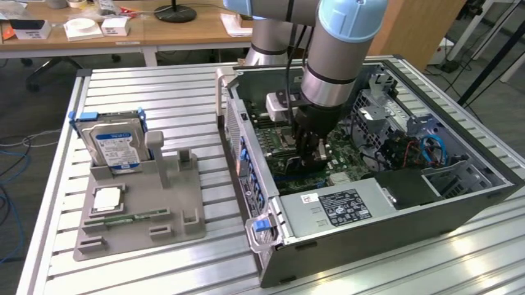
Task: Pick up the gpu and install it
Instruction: 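Insert the gpu into the slot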
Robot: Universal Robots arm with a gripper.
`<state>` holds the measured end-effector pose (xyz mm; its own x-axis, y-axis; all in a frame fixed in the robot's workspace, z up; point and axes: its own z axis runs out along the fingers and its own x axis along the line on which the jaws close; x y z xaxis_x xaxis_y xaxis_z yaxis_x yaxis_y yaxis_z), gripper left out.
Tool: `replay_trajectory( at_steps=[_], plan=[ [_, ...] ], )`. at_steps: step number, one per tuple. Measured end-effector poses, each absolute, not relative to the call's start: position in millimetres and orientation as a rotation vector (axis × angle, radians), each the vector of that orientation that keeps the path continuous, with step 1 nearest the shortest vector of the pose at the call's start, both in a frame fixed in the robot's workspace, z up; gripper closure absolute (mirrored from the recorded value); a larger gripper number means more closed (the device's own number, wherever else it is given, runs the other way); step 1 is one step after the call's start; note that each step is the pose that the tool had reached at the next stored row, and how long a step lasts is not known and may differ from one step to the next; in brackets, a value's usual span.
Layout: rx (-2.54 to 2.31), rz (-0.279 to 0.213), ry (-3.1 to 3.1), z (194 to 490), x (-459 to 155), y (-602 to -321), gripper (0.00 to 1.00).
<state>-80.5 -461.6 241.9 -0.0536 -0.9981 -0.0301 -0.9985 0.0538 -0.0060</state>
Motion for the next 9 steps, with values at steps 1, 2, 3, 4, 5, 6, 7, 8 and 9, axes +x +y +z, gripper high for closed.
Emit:
replay_trajectory(
  at_steps=[1,2,3,4,5,6,7,8,9],
  plan=[
    [-2.143,0.025,2.261,241.9,-80.5,-461.6,0.74],
    [-2.143,0.026,2.261,241.9,-80.5,-461.5,0.74],
    [-2.143,0.025,2.261,241.9,-80.5,-461.6,0.74],
    [-2.143,0.025,2.261,241.9,-80.5,-461.6,0.74],
    [-2.143,0.025,2.261,241.9,-80.5,-461.5,0.74],
    [-2.143,0.025,2.261,241.9,-80.5,-461.6,0.74],
    [-2.143,0.025,2.261,241.9,-80.5,-461.6,0.74],
    [-2.143,0.025,2.261,241.9,-80.5,-461.6,0.74],
    [-2.143,0.025,2.261,241.9,-80.6,-461.5,0.74]
  ],
)
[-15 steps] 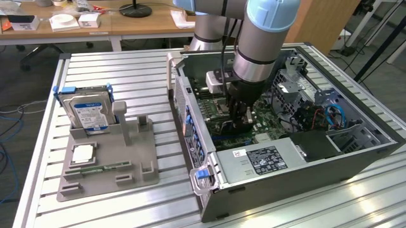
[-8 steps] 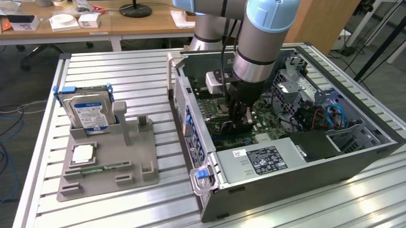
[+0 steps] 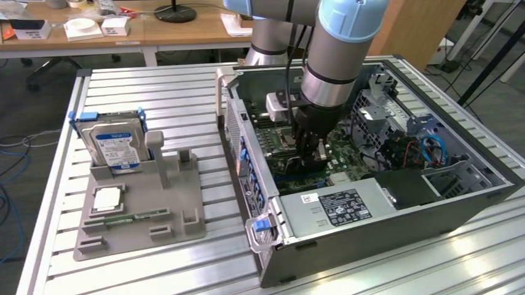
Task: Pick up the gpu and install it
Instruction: 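Insert the gpu into the slot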
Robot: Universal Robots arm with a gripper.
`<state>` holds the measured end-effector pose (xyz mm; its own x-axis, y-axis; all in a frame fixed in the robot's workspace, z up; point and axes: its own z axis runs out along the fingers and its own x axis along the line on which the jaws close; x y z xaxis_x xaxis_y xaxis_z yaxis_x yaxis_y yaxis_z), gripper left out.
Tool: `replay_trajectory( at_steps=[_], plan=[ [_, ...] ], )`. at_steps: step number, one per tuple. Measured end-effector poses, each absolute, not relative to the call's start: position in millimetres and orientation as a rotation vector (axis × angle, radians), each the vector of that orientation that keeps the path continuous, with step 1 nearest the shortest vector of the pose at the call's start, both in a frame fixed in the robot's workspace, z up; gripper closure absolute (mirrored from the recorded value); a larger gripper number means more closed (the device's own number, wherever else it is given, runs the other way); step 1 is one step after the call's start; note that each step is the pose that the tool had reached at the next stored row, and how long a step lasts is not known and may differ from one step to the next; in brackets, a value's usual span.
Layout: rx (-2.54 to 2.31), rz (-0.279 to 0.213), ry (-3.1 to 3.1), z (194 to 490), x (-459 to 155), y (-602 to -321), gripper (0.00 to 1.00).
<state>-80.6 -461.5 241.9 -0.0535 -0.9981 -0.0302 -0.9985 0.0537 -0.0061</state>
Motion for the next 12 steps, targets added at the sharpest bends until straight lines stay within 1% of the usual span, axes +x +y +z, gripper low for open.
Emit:
replay_trajectory(
  at_steps=[12],
  plan=[
    [-2.143,0.025,2.261,243.9,-81.1,-460.9,0.74]
  ],
)
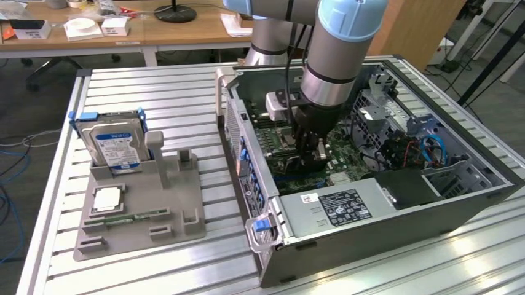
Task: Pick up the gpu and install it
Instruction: 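Insert the gpu into the slot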
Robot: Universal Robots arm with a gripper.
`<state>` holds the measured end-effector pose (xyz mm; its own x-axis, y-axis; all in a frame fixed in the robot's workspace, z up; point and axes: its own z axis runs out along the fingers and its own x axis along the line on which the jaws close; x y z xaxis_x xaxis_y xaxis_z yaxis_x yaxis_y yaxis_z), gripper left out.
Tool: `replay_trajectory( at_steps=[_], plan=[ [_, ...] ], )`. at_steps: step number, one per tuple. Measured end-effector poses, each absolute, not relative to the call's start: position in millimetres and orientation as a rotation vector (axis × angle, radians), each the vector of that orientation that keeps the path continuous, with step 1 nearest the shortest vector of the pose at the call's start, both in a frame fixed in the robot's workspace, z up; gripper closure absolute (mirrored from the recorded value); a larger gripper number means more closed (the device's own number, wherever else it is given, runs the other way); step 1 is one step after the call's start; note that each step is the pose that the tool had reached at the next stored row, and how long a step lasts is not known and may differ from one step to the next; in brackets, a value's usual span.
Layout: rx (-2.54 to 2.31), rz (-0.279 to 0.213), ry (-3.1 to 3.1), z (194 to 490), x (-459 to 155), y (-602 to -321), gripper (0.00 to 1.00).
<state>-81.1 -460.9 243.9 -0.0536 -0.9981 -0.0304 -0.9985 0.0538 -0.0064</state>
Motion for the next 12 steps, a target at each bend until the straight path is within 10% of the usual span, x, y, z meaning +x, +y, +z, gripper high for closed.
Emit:
replay_trajectory(
  at_steps=[12],
  plan=[
    [-2.143,0.025,2.261,238.7,-81.1,-461.3,0.74]
  ],
)
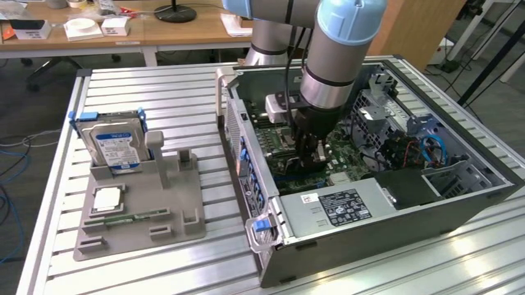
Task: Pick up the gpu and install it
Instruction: 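Insert the gpu into the slot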
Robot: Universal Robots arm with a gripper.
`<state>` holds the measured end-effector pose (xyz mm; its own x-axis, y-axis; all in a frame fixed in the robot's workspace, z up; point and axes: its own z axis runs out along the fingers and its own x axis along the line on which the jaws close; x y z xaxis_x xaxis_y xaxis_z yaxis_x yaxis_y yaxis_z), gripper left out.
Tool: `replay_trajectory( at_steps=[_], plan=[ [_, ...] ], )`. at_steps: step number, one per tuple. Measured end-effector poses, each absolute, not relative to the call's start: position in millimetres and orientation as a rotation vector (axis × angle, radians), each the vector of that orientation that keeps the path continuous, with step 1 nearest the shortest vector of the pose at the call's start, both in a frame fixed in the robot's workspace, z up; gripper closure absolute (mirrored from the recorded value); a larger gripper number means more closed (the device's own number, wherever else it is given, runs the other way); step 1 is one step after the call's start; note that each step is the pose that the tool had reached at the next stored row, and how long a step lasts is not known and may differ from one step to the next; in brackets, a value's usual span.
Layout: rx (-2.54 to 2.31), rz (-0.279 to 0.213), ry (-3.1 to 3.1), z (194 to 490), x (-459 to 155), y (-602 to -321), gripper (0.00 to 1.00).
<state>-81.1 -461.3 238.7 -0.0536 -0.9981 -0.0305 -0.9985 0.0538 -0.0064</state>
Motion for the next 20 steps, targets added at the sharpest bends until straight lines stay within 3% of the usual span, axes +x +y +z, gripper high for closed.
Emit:
replay_trajectory(
  at_steps=[20],
  plan=[
    [-2.143,0.025,2.261,233.8,-81.2,-461.4,0.74]
  ],
)
